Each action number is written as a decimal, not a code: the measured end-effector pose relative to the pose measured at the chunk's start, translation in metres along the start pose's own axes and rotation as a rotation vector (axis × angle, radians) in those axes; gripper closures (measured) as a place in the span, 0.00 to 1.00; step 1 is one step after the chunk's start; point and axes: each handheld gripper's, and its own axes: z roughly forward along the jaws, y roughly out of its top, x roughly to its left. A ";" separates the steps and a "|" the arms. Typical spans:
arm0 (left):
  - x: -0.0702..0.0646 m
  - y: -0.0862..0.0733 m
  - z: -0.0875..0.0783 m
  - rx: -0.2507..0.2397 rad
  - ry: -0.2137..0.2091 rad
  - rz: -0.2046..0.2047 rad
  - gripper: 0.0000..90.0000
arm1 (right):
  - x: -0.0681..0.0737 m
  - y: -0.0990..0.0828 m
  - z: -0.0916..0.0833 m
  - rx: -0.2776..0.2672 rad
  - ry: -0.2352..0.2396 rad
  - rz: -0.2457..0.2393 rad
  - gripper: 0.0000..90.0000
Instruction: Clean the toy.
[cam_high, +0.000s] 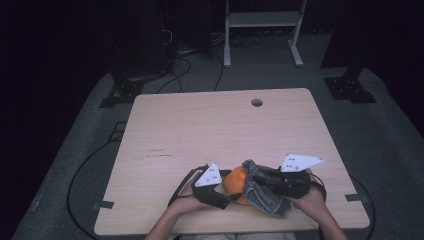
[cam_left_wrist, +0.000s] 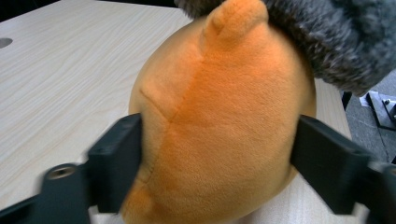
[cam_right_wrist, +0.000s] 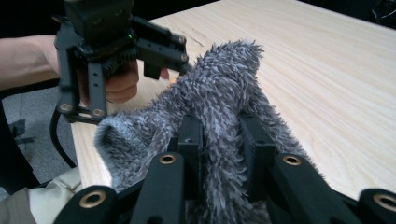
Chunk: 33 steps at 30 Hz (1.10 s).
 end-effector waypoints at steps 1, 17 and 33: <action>0.002 0.000 0.000 -0.002 -0.011 -0.011 0.16 | -0.002 -0.002 -0.001 -0.007 0.014 0.019 0.80; -0.003 0.016 -0.004 -0.065 0.023 -0.014 0.30 | -0.019 -0.005 -0.022 -0.084 -0.051 0.112 0.82; 0.007 0.017 -0.016 -0.040 0.076 -0.091 0.31 | -0.023 -0.006 -0.003 -0.124 -0.027 0.195 0.83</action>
